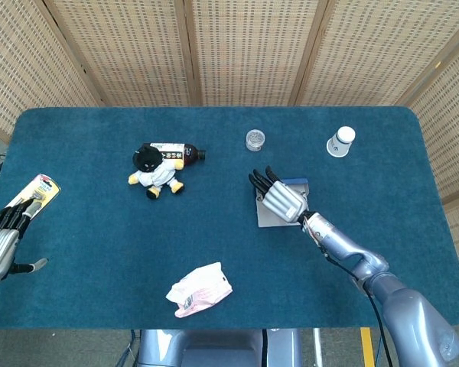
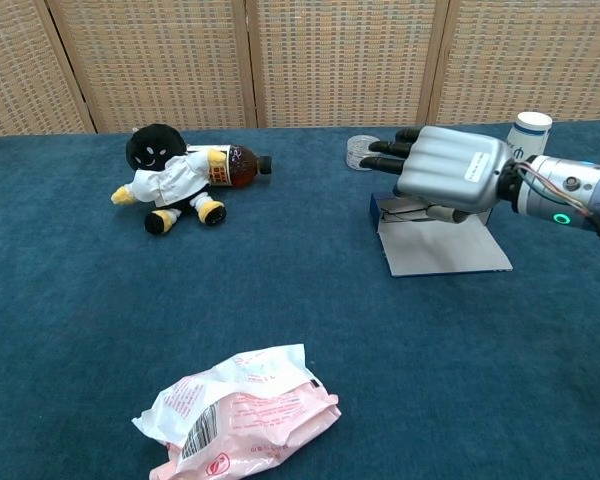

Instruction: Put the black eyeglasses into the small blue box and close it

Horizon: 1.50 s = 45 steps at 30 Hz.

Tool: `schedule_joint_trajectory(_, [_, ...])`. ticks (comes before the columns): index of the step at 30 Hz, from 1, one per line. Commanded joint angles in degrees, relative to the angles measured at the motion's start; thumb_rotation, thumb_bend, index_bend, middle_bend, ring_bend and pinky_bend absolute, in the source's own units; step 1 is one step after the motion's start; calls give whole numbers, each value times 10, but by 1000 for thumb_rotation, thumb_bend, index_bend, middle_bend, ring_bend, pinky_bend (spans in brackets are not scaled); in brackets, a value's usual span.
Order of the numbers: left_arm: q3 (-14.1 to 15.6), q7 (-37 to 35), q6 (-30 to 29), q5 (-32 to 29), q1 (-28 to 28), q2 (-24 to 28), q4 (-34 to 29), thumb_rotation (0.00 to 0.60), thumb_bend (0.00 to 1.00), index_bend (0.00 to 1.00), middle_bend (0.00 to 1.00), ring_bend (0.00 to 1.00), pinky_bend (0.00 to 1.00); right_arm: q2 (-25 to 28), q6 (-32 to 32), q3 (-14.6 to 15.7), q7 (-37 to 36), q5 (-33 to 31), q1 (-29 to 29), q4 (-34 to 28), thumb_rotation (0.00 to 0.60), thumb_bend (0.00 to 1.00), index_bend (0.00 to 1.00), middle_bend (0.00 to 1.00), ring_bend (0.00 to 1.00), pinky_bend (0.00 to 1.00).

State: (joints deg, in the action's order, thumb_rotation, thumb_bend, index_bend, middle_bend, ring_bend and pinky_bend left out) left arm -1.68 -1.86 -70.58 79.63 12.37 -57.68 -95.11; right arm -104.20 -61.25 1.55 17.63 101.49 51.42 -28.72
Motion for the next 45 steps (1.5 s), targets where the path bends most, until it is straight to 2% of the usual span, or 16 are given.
schedule_joint_trajectory(1, [0,0,1,0,0,0,0,600,0,0,0,0,0,-6,4,3,2,-2,3,8,600,620,628,77,0,181])
schedule_joint_trajectory(5, [0,0,3,-1,1,0,0,600,0,0,0,0,0,-13,9,2,7,-8,6,20,600,578,628,77,0,182])
schedule_joint_trajectory(7, [0,-1,4,-2,2,0,1,600,0,0,0,0,0,-16,12,2,9,-11,7,24,600,526,622,76,0,182])
schedule_joint_trajectory(8, [0,-1,4,-3,2,0,1,600,0,0,0,0,0,-18,12,2,11,-12,7,26,600,454,592,72,0,183])
schedule_joint_trajectory(10, [0,-2,5,-3,2,1,1,600,0,0,0,0,0,-21,17,1,19,-16,7,31,600,269,481,51,0,183])
schedule_joint_trajectory(12, [0,-2,4,-4,2,1,1,600,0,0,0,0,0,-23,24,-1,30,-23,5,33,600,68,290,13,0,183])
schedule_joint_trajectory(14, [0,-2,5,-4,2,1,1,600,0,0,0,0,0,-25,28,-4,39,-28,4,34,600,5,151,0,0,183])
schedule_joint_trajectory(16, [0,-3,5,-3,2,1,1,600,0,0,0,0,0,-27,31,-8,50,-36,2,33,600,0,54,0,0,183])
schedule_joint_trajectory(18, [1,-3,4,-2,2,1,1,600,0,0,0,0,0,-28,31,-14,57,-46,-2,30,600,0,8,0,0,183])
schedule_joint_trajectory(27, [3,-2,2,1,1,1,0,600,0,0,0,0,0,-8,12,-32,84,-72,-18,-14,600,0,0,0,0,183])
schedule_joint_trajectory(32, [4,-1,0,3,1,1,-1,600,0,0,0,0,0,25,-8,-45,88,-92,-38,-85,600,0,0,0,0,183])
schedule_joint_trajectory(36, [5,-2,-2,6,0,2,-3,600,0,0,0,0,0,65,-19,-53,87,-110,-59,-167,600,0,5,0,0,183])
schedule_joint_trajectory(37, [5,-2,-3,7,0,2,-3,600,0,0,0,0,0,78,-23,-54,81,-114,-66,-193,600,0,20,0,0,183])
schedule_joint_trajectory(40, [7,-3,-4,11,-1,2,-3,600,0,0,0,0,0,113,-44,-47,40,-114,-89,-259,600,1,161,0,0,183])
schedule_joint_trajectory(42, [8,-2,-5,14,-1,2,-3,600,0,0,0,0,0,136,-58,-34,-7,-109,-108,-303,600,50,267,7,0,191])
schedule_joint_trajectory(45, [11,0,-7,21,-1,2,-4,600,0,0,0,0,0,148,-60,-17,-48,-106,-125,-325,600,126,308,28,0,199])
